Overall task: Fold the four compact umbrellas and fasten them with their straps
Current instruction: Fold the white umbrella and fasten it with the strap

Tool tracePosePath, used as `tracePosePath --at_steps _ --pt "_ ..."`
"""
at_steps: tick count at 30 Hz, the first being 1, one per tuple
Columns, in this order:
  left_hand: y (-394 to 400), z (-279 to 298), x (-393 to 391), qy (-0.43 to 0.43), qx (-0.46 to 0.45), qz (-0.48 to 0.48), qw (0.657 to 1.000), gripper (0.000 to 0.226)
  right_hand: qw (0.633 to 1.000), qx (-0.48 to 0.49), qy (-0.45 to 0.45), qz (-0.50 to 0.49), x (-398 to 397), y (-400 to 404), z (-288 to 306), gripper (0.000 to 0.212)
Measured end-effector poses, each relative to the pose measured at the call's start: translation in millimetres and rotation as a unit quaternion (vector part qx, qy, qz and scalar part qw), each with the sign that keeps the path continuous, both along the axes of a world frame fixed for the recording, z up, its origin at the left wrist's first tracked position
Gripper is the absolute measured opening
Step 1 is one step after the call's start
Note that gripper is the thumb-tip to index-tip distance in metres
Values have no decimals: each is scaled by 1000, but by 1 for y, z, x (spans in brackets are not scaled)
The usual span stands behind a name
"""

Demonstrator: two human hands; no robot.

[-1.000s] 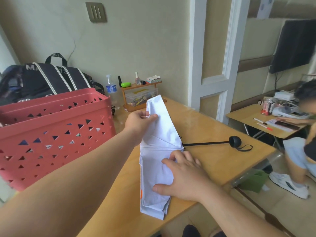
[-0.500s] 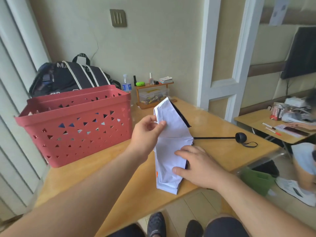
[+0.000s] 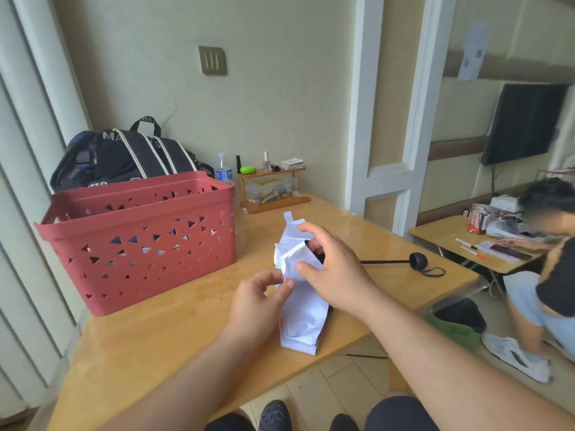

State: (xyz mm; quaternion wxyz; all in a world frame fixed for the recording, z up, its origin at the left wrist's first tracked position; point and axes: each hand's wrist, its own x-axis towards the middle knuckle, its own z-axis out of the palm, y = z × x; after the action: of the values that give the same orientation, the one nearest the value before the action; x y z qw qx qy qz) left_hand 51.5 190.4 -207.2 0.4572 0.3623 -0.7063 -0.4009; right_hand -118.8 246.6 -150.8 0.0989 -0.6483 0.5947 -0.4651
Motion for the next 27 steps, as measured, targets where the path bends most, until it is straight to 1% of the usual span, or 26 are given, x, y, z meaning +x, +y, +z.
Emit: tracePosePath --at_steps 3,6,9,11,13,15,17,20,22,24,27 --pt "3 -5 5 -17 0 31 999 13 997 9 -77 -15 2 1 -6 42" --pt "4 -11 7 -3 -17 66 998 28 993 -2 -110 -34 3 9 -18 32" --pt "6 -13 6 -13 -56 74 996 39 990 2 -138 -35 9 22 -32 33" --pt "9 -15 6 -47 -81 71 993 46 986 6 -158 -42 13 29 -40 33" --pt "11 -15 6 -77 -109 72 988 47 983 13 -180 -40 17 33 -47 34" --pt "12 -15 5 -97 -140 78 982 43 984 21 -171 -45 19 37 -52 38" --pt "13 -15 4 -117 -161 86 976 41 989 16 -126 -70 19 38 -55 38" --pt "16 -16 5 -131 -166 99 972 45 993 -16 -52 -101 19 39 -60 35" --pt "18 -15 7 -134 -161 106 972 44 993 -32 -21 -109 18 39 -63 34" --pt "20 -14 7 -127 -147 107 975 41 993 -37 -14 -109 17 40 -65 34" --pt "23 -11 8 -125 -132 96 979 37 994 -27 -49 -90 17 41 -67 36"
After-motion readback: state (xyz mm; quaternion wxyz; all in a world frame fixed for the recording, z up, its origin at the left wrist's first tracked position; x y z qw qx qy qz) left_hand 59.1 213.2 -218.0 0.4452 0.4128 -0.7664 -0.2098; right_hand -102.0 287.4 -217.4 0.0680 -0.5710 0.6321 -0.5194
